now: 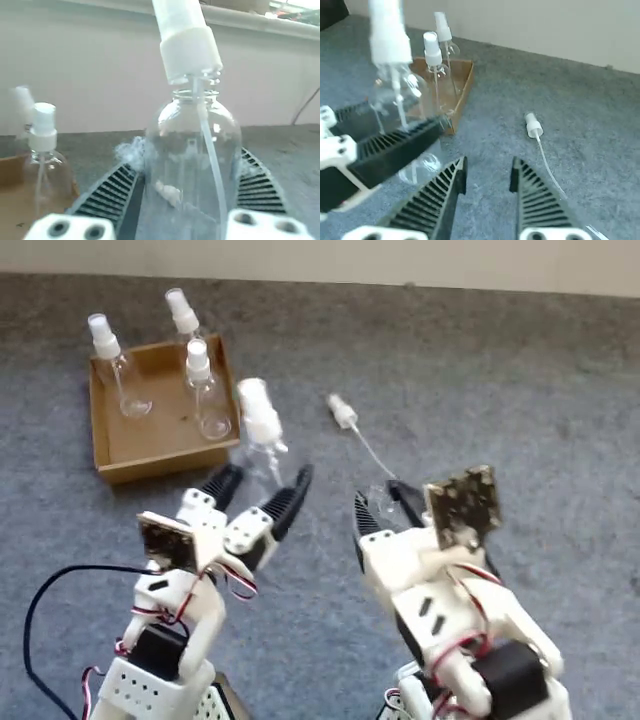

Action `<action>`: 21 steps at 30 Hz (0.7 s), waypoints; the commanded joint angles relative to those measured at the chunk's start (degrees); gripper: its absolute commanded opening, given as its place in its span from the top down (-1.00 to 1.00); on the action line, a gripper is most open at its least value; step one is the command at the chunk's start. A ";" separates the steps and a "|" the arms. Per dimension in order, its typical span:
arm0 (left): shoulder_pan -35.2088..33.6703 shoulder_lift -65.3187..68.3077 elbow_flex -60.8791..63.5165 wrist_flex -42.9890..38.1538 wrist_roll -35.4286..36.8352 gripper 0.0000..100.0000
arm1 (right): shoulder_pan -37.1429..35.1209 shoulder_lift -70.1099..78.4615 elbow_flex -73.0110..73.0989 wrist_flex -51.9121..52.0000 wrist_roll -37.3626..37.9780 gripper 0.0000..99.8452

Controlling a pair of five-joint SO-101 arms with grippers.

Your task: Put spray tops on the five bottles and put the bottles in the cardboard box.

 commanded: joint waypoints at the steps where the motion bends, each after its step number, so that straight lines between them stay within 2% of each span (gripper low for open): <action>1: -8.13 -0.66 1.19 -4.84 0.00 0.71 | 1.01 -0.04 10.24 -13.67 0.62 1.00; 7: -12.88 -0.66 1.19 -4.92 0.00 0.71 | 1.01 -0.04 24.31 -30.90 0.62 0.98; 13: -13.76 -0.66 1.19 -5.01 0.09 0.71 | -3.82 -0.04 33.54 -36.79 0.62 0.98; 15: -13.76 -0.66 1.19 -5.01 3.25 0.71 | -6.64 -0.04 35.03 -37.14 0.62 0.98; 18: -13.76 -0.66 1.19 -4.84 12.84 0.71 | -9.71 -0.04 35.91 -37.23 0.62 0.98; 21: -13.76 -0.66 1.19 -4.75 18.81 0.71 | -11.56 -0.04 35.91 -37.23 0.62 0.98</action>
